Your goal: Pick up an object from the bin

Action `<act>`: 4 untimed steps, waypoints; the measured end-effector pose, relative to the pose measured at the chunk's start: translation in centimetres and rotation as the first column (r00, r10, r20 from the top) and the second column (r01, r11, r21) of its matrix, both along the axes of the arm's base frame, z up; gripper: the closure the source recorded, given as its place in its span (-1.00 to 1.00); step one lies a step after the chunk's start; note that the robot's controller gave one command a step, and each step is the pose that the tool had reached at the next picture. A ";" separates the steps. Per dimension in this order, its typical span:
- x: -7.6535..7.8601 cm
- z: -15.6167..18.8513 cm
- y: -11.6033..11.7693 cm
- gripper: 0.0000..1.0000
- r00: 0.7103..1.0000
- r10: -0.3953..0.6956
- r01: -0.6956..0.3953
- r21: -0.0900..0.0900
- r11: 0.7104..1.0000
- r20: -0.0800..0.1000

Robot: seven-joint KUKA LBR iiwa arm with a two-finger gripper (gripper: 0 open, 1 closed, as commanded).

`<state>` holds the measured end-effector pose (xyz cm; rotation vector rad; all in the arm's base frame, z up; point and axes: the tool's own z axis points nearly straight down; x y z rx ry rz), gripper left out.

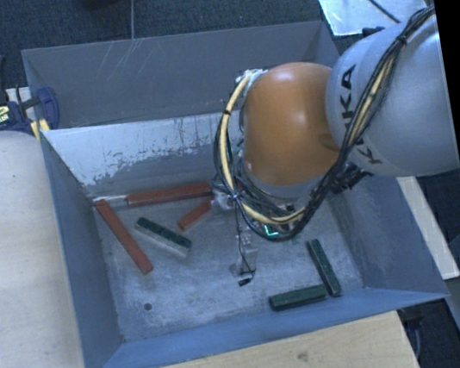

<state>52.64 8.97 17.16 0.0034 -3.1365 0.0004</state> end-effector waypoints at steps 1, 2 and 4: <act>0.2 0.4 0.0 -1.00 1.000 -0.003 0.003 0.001 1.000 0.008; 5.6 -6.7 -2.2 -1.00 0.994 0.110 -0.110 0.000 0.994 0.015; 8.8 -6.5 -1.5 -1.00 0.966 0.260 -0.260 -0.001 0.966 0.013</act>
Offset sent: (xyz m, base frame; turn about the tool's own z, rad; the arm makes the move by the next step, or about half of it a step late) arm 0.0748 -0.0318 -0.1016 -0.1558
